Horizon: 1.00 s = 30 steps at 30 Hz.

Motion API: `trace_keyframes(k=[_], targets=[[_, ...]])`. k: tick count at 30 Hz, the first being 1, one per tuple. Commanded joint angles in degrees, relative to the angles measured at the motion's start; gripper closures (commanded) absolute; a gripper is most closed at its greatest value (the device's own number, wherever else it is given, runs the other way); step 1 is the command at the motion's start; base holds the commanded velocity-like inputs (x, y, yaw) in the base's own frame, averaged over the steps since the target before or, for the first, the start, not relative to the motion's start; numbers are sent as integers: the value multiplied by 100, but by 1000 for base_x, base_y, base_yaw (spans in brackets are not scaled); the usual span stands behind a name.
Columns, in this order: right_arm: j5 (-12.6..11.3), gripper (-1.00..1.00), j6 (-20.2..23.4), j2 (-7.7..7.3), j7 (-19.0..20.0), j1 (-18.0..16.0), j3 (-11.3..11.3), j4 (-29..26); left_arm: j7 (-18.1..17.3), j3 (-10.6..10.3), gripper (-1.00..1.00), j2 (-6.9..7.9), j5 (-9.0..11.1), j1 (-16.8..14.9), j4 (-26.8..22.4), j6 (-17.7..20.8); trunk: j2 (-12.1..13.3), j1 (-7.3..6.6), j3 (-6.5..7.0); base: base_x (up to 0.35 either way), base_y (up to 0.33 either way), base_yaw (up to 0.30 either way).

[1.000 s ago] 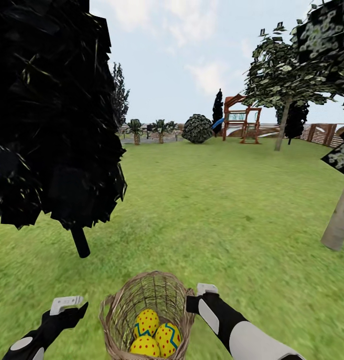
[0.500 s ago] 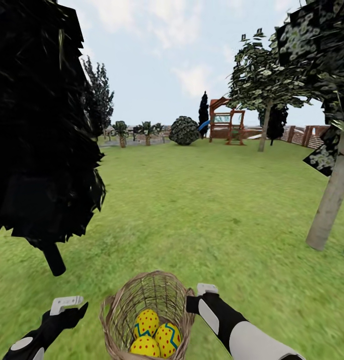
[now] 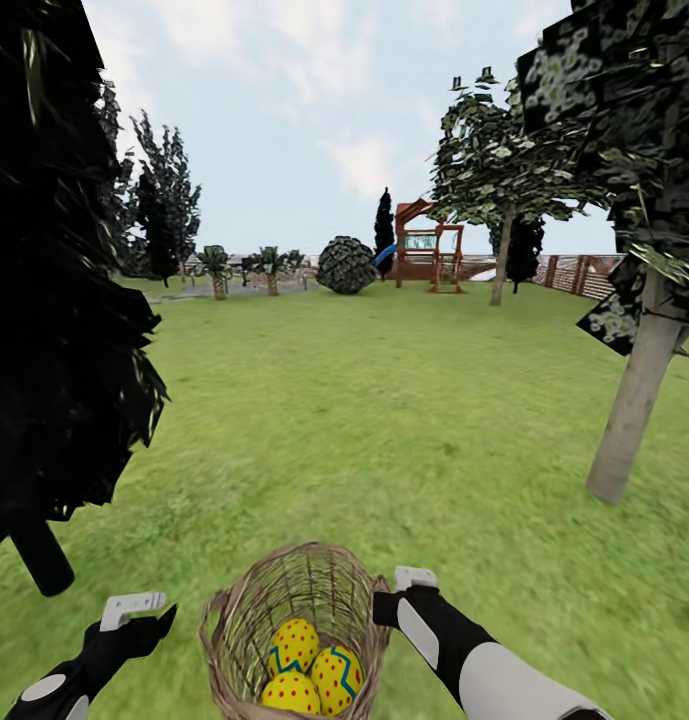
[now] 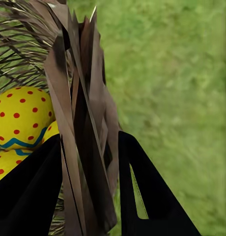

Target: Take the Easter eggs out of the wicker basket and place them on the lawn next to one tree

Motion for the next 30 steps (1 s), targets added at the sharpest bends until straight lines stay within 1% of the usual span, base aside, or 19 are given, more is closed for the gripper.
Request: trace_keyframes(k=[1,6,10,15,18,19,20,21,22,23,24,25,26,27,28,30], targets=[[-53,100,21,0,-39,-4,12,-14,-18,7,-100,0,47,-3,-7,38,-4,3,-7,314,-145,-41],[-53,100,21,0,-32,-2,6,-14,-18,6,-100,0,47,-3,-5,38,-4,3,-7,314,-145,-107],[-53,100,-164,0,-37,3,4,-14,-20,7,-100,0,47,-3,-1,38,-4,3,-7,314,-145,-14],[-53,100,-203,0,-40,4,-32,-30,-50,23,-100,0,63,-3,-82,87,-4,3,-7,314,-145,-1],[-53,100,-201,-1,-45,4,-68,-31,-41,26,-100,-8,86,63,-612,258,-4,3,-7,314,-145,0],[-53,100,-185,-8,-47,4,-162,-32,-37,27,-100,-21,97,169,-951,434,-4,3,-7,314,-145,0],[-53,100,-168,-14,-48,4,-281,-32,-30,26,-100,-86,100,303,-1223,558,-4,3,-7,312,-145,0],[-50,100,-157,-22,-49,4,-364,-32,-16,27,-100,-235,88,432,-1368,618,-4,3,-7,296,-145,0],[-51,100,-153,-41,-49,4,-396,-32,29,31,-100,-362,86,489,-1430,640,-4,3,-7,283,-145,0],[-52,100,-149,-80,-49,4,-427,-32,184,32,-100,-573,81,568,-1510,659,-4,3,-7,263,-145,0],[-51,100,-146,-123,-49,8,-444,-30,420,36,-100,-713,79,658,-1536,650,-4,3,-7,251,-144,0],[-52,100,-146,-165,-50,7,-453,-31,731,32,-100,-789,92,754,-1537,619,-4,3,-7,234,-140,0],[-49,100,-146,-184,-53,9,-456,-31,940,26,-100,-836,100,821,-1527,593,-4,3,-7,220,-132,0],[-47,100,-146,-206,-55,11,-459,-31,1174,23,-100,-899,110,894,-1483,473,-4,3,-7,206,-122,0],[-45,100,-146,-216,-60,12,-461,-32,1300,21,-100,-938,113,935,-1433,239,-4,3,-7,208,-116,0],[-44,100,-142,-223,-64,13,-462,-32,1380,29,-100,-964,124,966,-1390,-42,-4,3,-7,216,-110,0]])
